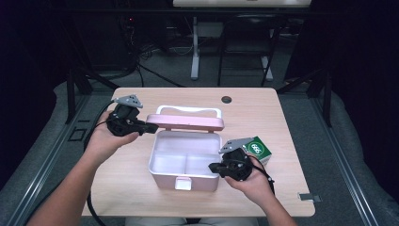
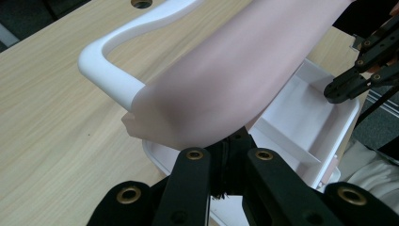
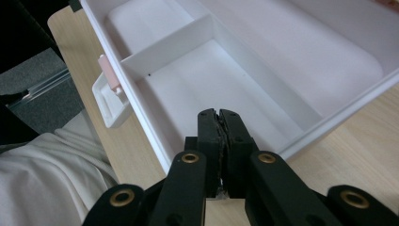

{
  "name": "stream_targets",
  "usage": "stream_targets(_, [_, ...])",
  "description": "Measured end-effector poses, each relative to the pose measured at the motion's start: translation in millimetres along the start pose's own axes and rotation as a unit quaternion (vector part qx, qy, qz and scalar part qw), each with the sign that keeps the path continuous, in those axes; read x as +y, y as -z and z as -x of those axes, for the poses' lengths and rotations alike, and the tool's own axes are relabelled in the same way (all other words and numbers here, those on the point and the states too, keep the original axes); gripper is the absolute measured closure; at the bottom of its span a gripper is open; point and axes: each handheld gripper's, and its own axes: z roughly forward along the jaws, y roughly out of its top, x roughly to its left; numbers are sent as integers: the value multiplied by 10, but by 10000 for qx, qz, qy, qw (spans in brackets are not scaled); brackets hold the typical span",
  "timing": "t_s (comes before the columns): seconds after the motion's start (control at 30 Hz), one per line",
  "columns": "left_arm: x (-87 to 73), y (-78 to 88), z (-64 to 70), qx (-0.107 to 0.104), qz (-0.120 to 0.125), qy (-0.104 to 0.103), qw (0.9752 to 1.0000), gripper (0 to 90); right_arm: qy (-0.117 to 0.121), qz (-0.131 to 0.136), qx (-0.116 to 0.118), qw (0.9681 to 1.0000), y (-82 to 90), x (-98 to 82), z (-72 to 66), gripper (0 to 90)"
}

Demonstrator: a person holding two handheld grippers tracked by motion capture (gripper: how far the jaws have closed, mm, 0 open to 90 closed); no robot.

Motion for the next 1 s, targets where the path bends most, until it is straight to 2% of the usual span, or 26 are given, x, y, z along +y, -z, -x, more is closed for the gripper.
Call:
stream_targets(0.23, [36, -1, -21, 18, 10, 45, 10000, 898, 114, -126, -47, 9998, -63, -5, -54, 893])
stream_targets(0.47, [83, -1, -47, 28, -20, 83, 10000, 897, 70, -73, -6, 9999, -36, -9, -15, 900])
stream_targets(0.63, [142, -9, -64, 67, -20, 90, 9999, 898, 9, -67, -68, 10000, -13, -19, 34, 900])
stream_targets(1.0, [225, -74, -227, 256, -70, 237, 9994, 897, 29, -149, 24, 9999, -87, -32, 8, 900])
